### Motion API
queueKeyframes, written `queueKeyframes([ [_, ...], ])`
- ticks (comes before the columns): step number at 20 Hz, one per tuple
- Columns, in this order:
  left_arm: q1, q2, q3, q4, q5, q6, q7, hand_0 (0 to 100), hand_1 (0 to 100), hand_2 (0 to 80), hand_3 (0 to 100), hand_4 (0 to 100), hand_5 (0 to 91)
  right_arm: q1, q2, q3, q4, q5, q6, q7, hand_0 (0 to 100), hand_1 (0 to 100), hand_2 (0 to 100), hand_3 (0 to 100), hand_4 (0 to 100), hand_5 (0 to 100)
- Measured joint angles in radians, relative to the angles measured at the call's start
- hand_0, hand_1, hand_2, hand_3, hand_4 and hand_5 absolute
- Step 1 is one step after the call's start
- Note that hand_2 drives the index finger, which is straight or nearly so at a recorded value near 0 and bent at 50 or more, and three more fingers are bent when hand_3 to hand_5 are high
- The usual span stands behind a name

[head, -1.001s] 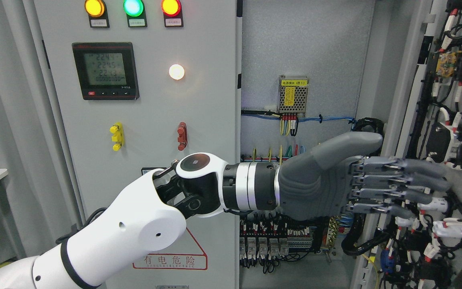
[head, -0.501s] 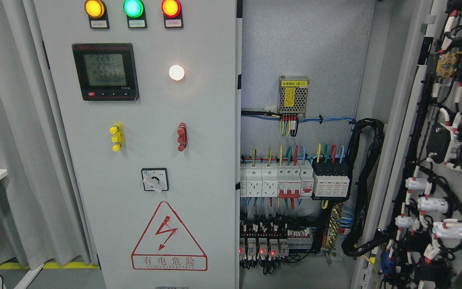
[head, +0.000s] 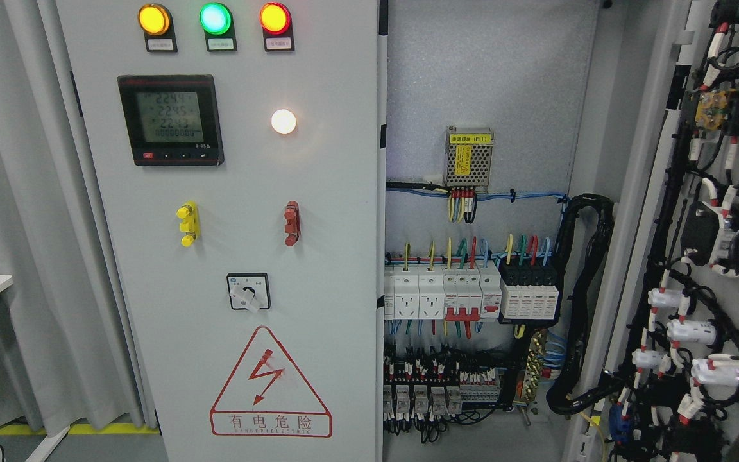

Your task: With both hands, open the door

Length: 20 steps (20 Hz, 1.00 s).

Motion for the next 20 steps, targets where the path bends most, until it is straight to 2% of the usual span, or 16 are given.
queueKeyframes([
  [5,-0.004,-0.083,0.143,0.361,-0.042,-0.126,0.107,30,0,2.7,3,4,0.0,0.089,0.000,0.023,-0.244,0.000,-0.017,0.001,22,0,0,0,0,0],
  [8,-0.006,-0.120,0.237,0.525,-0.054,-0.141,0.171,30,0,2.7,3,4,0.0,0.136,-0.009,0.058,-0.420,0.000,-0.018,0.004,22,0,0,0,0,0],
  [10,-0.007,-0.137,0.290,0.612,-0.059,-0.143,0.192,30,0,2.7,3,4,0.0,0.165,-0.016,0.080,-0.539,0.000,-0.018,0.004,22,0,0,0,0,0],
  [14,-0.008,-0.167,0.381,0.754,-0.067,-0.147,0.203,30,0,2.7,3,4,0.0,0.214,-0.029,0.133,-0.809,0.000,-0.012,0.007,22,0,0,0,0,0],
  [20,-0.008,-0.194,0.466,0.889,-0.075,-0.153,0.198,30,0,2.7,3,4,0.0,0.223,-0.040,0.190,-1.143,0.000,0.013,-0.002,22,0,0,0,0,0],
])
